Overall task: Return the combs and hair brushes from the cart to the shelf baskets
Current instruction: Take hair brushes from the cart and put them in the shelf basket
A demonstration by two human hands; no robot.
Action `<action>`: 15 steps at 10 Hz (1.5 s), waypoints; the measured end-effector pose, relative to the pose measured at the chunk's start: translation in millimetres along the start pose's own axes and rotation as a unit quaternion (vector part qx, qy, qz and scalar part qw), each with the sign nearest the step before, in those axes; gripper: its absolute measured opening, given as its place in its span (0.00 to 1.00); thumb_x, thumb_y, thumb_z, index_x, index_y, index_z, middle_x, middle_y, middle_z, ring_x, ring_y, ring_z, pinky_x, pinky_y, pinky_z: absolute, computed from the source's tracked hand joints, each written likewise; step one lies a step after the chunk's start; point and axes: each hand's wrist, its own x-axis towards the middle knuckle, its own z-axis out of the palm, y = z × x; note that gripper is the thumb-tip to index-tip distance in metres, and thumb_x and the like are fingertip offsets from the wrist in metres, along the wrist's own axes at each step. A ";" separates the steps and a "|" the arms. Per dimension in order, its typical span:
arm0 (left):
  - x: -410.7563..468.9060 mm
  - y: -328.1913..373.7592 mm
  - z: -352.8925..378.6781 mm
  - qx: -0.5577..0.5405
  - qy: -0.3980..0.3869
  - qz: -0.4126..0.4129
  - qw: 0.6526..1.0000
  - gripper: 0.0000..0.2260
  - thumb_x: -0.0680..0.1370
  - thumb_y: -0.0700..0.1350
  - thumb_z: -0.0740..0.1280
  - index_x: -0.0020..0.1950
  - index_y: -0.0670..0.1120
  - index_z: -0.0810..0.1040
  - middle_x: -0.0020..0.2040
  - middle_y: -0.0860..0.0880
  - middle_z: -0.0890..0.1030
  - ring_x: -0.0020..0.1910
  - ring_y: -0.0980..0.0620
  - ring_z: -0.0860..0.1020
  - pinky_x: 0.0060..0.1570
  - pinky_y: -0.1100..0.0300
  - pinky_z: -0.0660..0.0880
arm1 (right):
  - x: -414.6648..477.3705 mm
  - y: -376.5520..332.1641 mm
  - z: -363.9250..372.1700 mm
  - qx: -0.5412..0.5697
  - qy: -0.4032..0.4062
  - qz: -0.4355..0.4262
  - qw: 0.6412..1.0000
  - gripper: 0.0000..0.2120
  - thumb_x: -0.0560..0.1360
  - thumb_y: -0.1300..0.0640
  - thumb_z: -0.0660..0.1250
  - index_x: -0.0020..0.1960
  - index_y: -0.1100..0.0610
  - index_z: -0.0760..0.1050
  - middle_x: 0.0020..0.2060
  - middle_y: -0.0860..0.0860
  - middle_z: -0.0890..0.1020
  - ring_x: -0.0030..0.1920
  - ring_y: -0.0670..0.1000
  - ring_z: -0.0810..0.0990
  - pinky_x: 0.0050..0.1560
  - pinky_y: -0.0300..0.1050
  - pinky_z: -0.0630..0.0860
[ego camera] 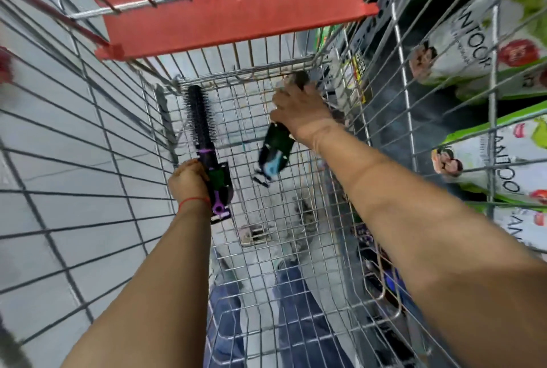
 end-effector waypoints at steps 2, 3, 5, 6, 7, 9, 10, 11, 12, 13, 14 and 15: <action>-17.2 -6.1 7.2 0.152 -0.072 0.000 0.986 0.21 0.74 0.32 0.58 0.24 0.50 0.71 0.11 0.62 0.69 0.13 0.66 0.70 0.14 0.78 0.63 | -63.3 -11.5 31.5 0.220 -0.023 -0.014 0.975 0.29 0.72 0.72 0.57 0.70 0.53 0.64 0.75 0.54 0.60 0.74 0.57 0.59 0.70 0.55 0.64; -21.9 -16.0 10.6 0.160 -0.075 -0.018 0.984 0.15 0.71 0.30 0.58 0.30 0.47 0.70 0.12 0.59 0.71 0.24 0.56 0.73 0.17 0.75 0.67 | -75.6 -24.0 48.7 0.361 0.115 0.232 0.896 0.29 0.74 0.69 0.57 0.72 0.53 0.59 0.75 0.52 0.59 0.72 0.55 0.62 0.71 0.46 0.60; -28.3 -26.9 13.9 0.204 -0.182 -0.078 0.959 0.16 0.73 0.26 0.58 0.59 0.33 0.74 0.47 0.39 0.82 0.48 0.43 0.81 0.51 0.55 0.78 | -85.4 -65.8 64.7 0.508 0.044 0.421 0.751 0.30 0.67 0.56 0.73 0.64 0.61 0.66 0.60 0.59 0.73 0.59 0.59 0.72 0.58 0.50 0.71; -32.7 -24.4 18.1 0.289 -0.169 -0.055 0.941 0.22 0.74 0.32 0.65 0.68 0.34 0.70 0.66 0.35 0.75 0.64 0.37 0.75 0.67 0.47 0.70 | -85.3 -68.0 55.5 0.625 0.029 0.488 0.608 0.20 0.66 0.60 0.74 0.55 0.59 0.72 0.43 0.49 0.75 0.40 0.51 0.75 0.39 0.40 0.72; -44.5 -19.5 19.8 0.299 -0.187 -0.080 0.932 0.17 0.76 0.37 0.65 0.64 0.38 0.73 0.64 0.37 0.76 0.67 0.39 0.72 0.68 0.48 0.69 | -104.8 -70.0 56.5 0.704 0.067 0.498 0.501 0.14 0.65 0.64 0.73 0.50 0.58 0.78 0.41 0.52 0.80 0.38 0.50 0.78 0.33 0.38 0.72; -82.5 -5.8 1.8 0.167 -0.370 -0.112 0.907 0.14 0.78 0.28 0.53 0.43 0.44 0.72 0.42 0.46 0.77 0.43 0.50 0.76 0.58 0.51 0.72 | -162.8 -91.7 42.8 0.750 0.186 0.508 0.381 0.13 0.65 0.76 0.68 0.48 0.67 0.75 0.56 0.67 0.78 0.55 0.62 0.78 0.60 0.57 0.75; -112.7 24.1 -3.0 0.187 -0.489 -0.102 0.846 0.15 0.80 0.30 0.50 0.45 0.44 0.73 0.31 0.51 0.85 0.35 0.53 0.82 0.46 0.52 0.77 | -194.7 -113.6 16.4 0.752 0.269 0.485 0.356 0.10 0.67 0.77 0.66 0.48 0.71 0.74 0.54 0.63 0.77 0.53 0.58 0.77 0.50 0.37 0.76; -161.8 60.7 -3.5 0.210 -0.595 -0.050 0.775 0.16 0.80 0.32 0.47 0.45 0.44 0.72 0.26 0.53 0.84 0.27 0.59 0.83 0.36 0.62 0.81 | -230.1 -139.7 -26.1 0.733 0.351 0.469 0.347 0.09 0.66 0.73 0.69 0.46 0.66 0.77 0.37 0.52 0.82 0.34 0.46 0.78 0.27 0.30 0.71; -234.3 102.8 -6.2 0.250 -0.679 0.013 0.690 0.15 0.80 0.32 0.49 0.43 0.45 0.71 0.21 0.53 0.81 0.20 0.62 0.79 0.22 0.69 0.76 | -281.7 -151.0 -88.0 0.678 0.457 0.456 0.352 0.13 0.66 0.71 0.70 0.34 0.54 0.75 0.21 0.39 0.79 0.21 0.34 0.75 0.24 0.26 0.71; -314.9 137.2 -8.1 0.251 -0.760 0.028 0.598 0.16 0.73 0.33 0.58 0.34 0.43 0.82 0.24 0.52 0.83 0.21 0.61 0.80 0.22 0.69 0.76 | -345.2 -155.4 -148.4 0.606 0.576 0.435 0.334 0.07 0.66 0.72 0.70 0.40 0.62 0.79 0.37 0.51 0.83 0.23 0.35 0.76 0.27 0.29 0.74; -401.1 156.3 -6.8 0.265 -0.805 0.051 0.529 0.23 0.79 0.32 0.54 0.31 0.43 0.81 0.22 0.50 0.82 0.19 0.59 0.79 0.19 0.69 0.75 | -415.5 -162.1 -201.8 0.507 0.659 0.450 0.325 0.10 0.68 0.67 0.71 0.34 0.56 0.74 0.31 0.48 0.81 0.24 0.36 0.75 0.26 0.33 0.73; -477.8 163.8 -0.1 0.281 -0.834 0.090 0.466 0.24 0.80 0.31 0.52 0.32 0.42 0.81 0.23 0.53 0.82 0.23 0.60 0.81 0.27 0.67 0.79 | -482.7 -162.6 -232.0 0.439 0.698 0.483 0.295 0.04 0.70 0.64 0.70 0.43 0.61 0.76 0.34 0.54 0.78 0.28 0.45 0.75 0.26 0.37 0.71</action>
